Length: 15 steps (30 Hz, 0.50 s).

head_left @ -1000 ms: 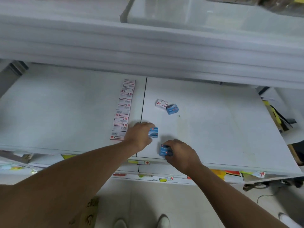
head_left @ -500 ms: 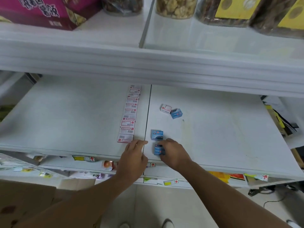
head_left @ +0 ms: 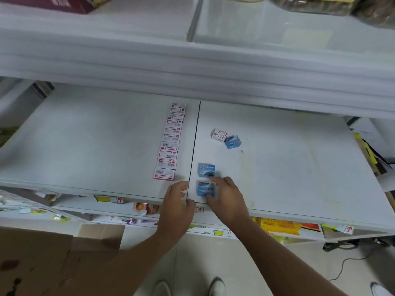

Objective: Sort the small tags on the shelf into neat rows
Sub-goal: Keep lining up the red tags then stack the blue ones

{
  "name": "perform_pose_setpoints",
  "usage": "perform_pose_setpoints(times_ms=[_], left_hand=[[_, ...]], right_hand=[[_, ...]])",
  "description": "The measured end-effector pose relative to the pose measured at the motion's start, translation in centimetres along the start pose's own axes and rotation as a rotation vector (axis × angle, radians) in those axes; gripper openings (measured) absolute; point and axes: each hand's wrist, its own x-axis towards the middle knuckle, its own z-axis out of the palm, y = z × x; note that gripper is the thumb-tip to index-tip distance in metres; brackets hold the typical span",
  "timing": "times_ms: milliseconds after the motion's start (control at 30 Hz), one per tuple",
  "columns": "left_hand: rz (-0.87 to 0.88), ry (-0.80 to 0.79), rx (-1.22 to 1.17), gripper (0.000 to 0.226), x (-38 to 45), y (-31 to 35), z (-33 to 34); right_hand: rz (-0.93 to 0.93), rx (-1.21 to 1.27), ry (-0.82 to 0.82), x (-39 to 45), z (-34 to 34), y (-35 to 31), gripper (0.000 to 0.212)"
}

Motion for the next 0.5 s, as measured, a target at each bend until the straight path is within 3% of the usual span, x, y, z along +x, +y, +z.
perform_pose_setpoints(times_ms=[133, 200, 367, 500], left_hand=[[-0.265, 0.007, -0.321, 0.035, 0.0, 2.2, 0.2], [-0.345, -0.017, -0.509, 0.039, 0.1, 3.1, 0.7], [-0.446, -0.107, -0.668, 0.065, 0.7, 3.8, 3.4], [-0.447, -0.082, -0.768, 0.034, 1.0, 4.5, 4.8]], right_hand=[[0.251, 0.575, 0.114, -2.7, -0.2, 0.2, 0.038], [0.334, 0.852, 0.102, -3.6, -0.1, -0.1, 0.036], [0.357, 1.044, 0.069, -3.1, 1.8, -0.8, 0.051], [0.348, 1.083, 0.023, -2.1, 2.5, -2.1, 0.069]])
